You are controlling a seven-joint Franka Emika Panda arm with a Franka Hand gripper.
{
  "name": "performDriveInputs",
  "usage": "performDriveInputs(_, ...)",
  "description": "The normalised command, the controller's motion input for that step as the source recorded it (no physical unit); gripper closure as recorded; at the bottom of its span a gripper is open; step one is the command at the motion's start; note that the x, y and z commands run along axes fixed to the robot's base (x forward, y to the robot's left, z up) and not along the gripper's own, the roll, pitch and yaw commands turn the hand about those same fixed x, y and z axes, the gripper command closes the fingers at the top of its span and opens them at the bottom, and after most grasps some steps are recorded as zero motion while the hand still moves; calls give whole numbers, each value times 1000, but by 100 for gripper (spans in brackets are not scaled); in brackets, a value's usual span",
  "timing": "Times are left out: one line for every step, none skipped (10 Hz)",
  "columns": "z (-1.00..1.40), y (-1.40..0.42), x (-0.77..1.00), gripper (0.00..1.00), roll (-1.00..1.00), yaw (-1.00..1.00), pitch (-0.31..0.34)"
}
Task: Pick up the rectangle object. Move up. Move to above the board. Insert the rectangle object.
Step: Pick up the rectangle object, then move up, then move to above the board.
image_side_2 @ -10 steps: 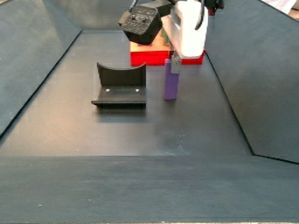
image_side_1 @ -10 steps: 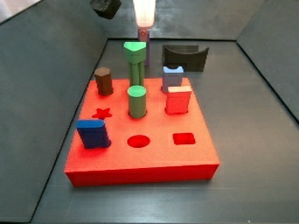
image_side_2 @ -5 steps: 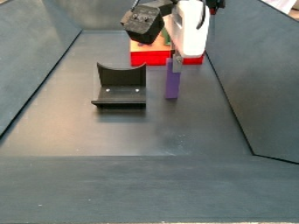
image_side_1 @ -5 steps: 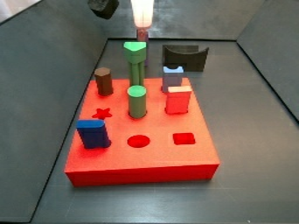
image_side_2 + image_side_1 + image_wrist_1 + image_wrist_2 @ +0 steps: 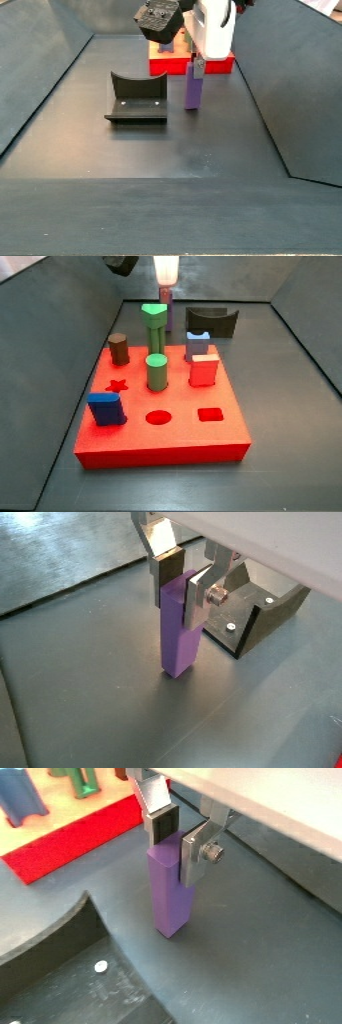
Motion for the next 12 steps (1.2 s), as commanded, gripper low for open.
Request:
performDriveInputs(0,0,0,100,0,0,0)
performDriveInputs(833,0,0,100,0,0,0)
performDriveInputs(789,-4,-2,100,0,-3,18)
performDriveInputs(642,0,-22,100,4,-5,49)
performDriveInputs(546,2,-19,100,8,-7,50)
performDriveInputs(268,8,-10,100,18,-11,52)
performDriveInputs(1000,60,-50,100,103,62,38)
performDriveInputs(1000,63,-49,100,108,58,44)
performDriveInputs(1000,59,-50,100,109,48,55)
performDriveInputs(1000,54,-45,100,107,36,62)
performDriveInputs(1000,53,-42,100,103,33,67)
performDriveInputs(1000,51,-35,100,93,30,82)
